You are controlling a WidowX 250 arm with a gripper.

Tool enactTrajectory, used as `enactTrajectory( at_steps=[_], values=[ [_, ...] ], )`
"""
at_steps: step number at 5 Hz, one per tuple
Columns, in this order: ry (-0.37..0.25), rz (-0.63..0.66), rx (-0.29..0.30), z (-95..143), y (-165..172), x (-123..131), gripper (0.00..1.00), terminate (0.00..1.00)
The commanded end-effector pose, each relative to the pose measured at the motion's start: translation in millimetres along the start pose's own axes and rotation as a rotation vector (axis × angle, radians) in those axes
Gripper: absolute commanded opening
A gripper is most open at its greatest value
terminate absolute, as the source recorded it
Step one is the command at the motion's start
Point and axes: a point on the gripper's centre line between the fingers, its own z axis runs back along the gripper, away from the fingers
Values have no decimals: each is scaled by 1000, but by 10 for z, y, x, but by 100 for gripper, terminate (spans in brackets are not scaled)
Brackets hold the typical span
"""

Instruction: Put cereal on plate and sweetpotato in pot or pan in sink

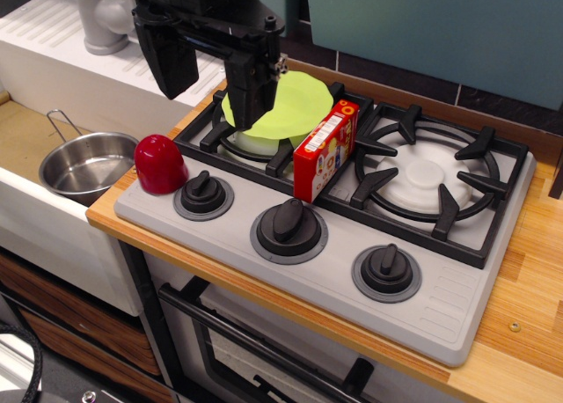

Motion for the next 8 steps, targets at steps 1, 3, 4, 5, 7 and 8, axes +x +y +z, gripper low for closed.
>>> enactTrajectory(
  at_steps=[1,3,4,5,7,8],
  values=[
    [0,0,0,0,0,0,100,0],
    [-7,13,-44,-230,-215,205,100,0],
    [-35,3,-57,-291,-231,218,100,0],
    [-91,-6,-53,-311,-244,220,100,0],
    [-181,12,69,-366,-234,232,100,0],
    [-193,26,99,-389,-246,271,100,0]
  ],
)
